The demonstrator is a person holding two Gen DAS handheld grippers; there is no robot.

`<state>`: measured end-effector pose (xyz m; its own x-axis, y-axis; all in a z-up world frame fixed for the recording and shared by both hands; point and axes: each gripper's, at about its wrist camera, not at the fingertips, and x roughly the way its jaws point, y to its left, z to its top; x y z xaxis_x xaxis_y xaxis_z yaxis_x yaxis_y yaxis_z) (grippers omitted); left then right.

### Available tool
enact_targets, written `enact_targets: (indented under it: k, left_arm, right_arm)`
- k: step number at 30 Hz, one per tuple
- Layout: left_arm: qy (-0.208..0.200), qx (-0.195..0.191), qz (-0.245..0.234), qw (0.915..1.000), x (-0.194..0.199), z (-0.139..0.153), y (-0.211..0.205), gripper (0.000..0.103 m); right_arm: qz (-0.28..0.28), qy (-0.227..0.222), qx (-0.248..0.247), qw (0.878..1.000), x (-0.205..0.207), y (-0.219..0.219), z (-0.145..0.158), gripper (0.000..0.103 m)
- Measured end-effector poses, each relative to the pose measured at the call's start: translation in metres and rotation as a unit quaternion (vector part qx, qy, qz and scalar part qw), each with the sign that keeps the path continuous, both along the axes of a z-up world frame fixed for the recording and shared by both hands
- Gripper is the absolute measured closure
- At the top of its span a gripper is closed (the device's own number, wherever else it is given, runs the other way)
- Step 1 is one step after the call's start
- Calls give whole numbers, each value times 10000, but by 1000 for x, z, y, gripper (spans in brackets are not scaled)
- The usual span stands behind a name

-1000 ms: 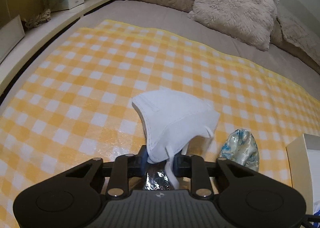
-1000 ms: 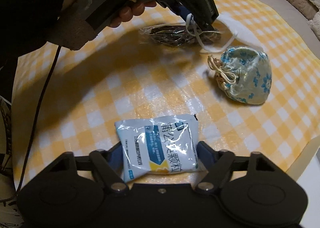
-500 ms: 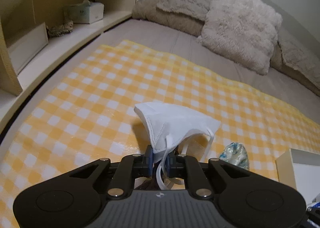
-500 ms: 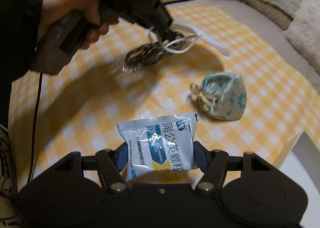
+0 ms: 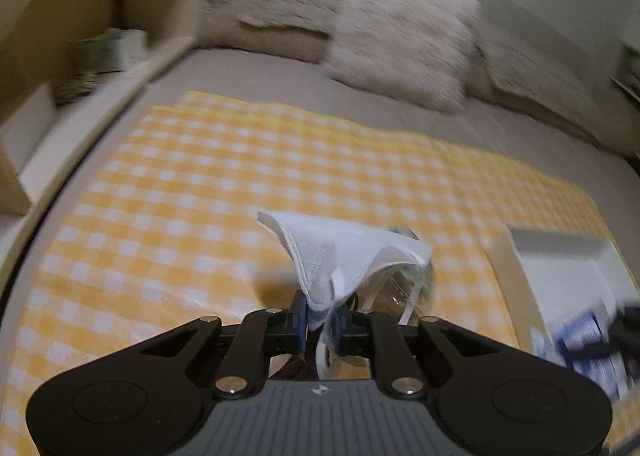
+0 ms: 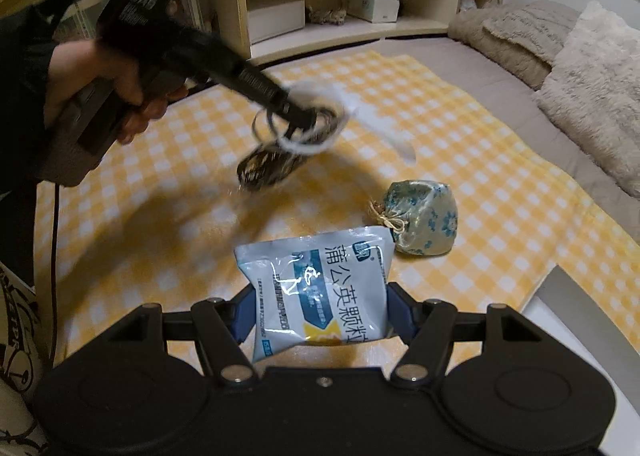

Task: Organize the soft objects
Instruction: 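Lift the white mask and medicine sachet and carry both toward the white box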

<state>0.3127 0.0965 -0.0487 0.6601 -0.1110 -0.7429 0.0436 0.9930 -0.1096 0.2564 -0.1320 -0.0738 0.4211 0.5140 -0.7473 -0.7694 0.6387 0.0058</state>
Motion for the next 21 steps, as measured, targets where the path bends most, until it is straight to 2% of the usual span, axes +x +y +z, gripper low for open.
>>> enact_targets:
  k: [2,5,9,13,16,21]
  left_arm:
    - [104,-26,-284,9995,-7,-1,-5,65]
    - [185,-7,-476,9987,-19,-1,-12,47]
    - [144,-32,-608,9980,-28,0,-19,35]
    - [112,-93,-584,9982,-24,0,-25,18]
    - [118,-117,-489,9987,-14,-4,-33,14]
    - [370,-71,-455,9983,8,-23,-51,9]
  right_arm:
    - [-11,-34,8,10000,-4,-3,3,36]
    - [-37,-56,19,10000,-9,-9,7,36]
    - [-113,-61,62,9999,-13,-15,12,36]
    - [-199,-42,106,9997,-12,-20,14,36]
    - [-213,-9,118,9997,-11,-23,12,36]
    - [-223,99,96,9997,-7,-28,7,36]
